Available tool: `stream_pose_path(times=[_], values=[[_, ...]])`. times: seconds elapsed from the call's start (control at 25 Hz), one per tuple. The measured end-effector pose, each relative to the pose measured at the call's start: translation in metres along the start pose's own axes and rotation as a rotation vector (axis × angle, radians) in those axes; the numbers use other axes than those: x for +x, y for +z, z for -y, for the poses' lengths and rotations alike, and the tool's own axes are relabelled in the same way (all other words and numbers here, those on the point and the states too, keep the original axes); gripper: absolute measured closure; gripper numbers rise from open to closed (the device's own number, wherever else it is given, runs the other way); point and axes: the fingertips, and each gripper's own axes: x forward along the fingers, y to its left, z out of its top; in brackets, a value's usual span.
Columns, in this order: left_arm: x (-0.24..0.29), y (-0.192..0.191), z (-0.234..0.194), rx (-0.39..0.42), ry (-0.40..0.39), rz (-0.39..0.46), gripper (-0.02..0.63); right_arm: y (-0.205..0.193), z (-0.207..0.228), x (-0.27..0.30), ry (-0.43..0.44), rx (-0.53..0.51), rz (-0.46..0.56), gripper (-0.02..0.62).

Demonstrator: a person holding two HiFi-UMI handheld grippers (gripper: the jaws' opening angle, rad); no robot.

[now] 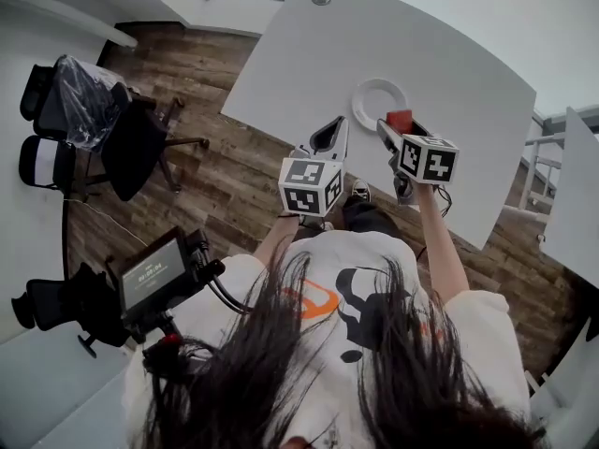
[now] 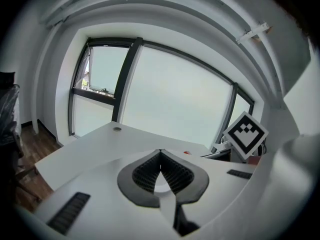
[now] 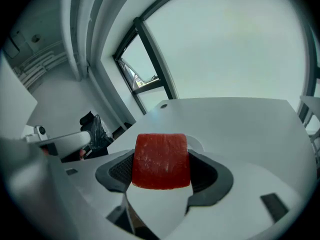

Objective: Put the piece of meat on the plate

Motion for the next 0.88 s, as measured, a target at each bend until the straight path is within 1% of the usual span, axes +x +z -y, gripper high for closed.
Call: stream_pose_path(times=[0.2,0.32,0.48,0.64,0.76,0.88], values=[[0.017,-0.002,0.003,-0.013,-0.005,-0.026,0.601,0.002,0.019,0.05,-0.009,-0.137,-0.103,0.281],[0.026,-0.004,0.0,-0.012,0.0,-0.041,0.601,-0.005,0.023,0.075,-0.023,-0.254,-0.174,0.281],[0.035,-0.006,-0.003,-0.013,0.002,-0.054,0.601,-0.012,0.026,0.098,-0.029,-0.406,-0.257,0.281],[0.041,-0.006,-0.008,-0.02,0.011,-0.06,0.601,-0.013,0.031,0.116,-0.018,-0.526,-0.324,0.281],[0.043,-0.01,-0.013,-0.034,0.031,-0.067,0.601,-0.02,0.033,0.124,0.004,-0.589,-0.377,0.281],[0.046,-0.012,-0.018,-0.048,0.044,-0.072,0.601,-0.023,0.033,0.129,0.021,-0.603,-0.402,0.281]])
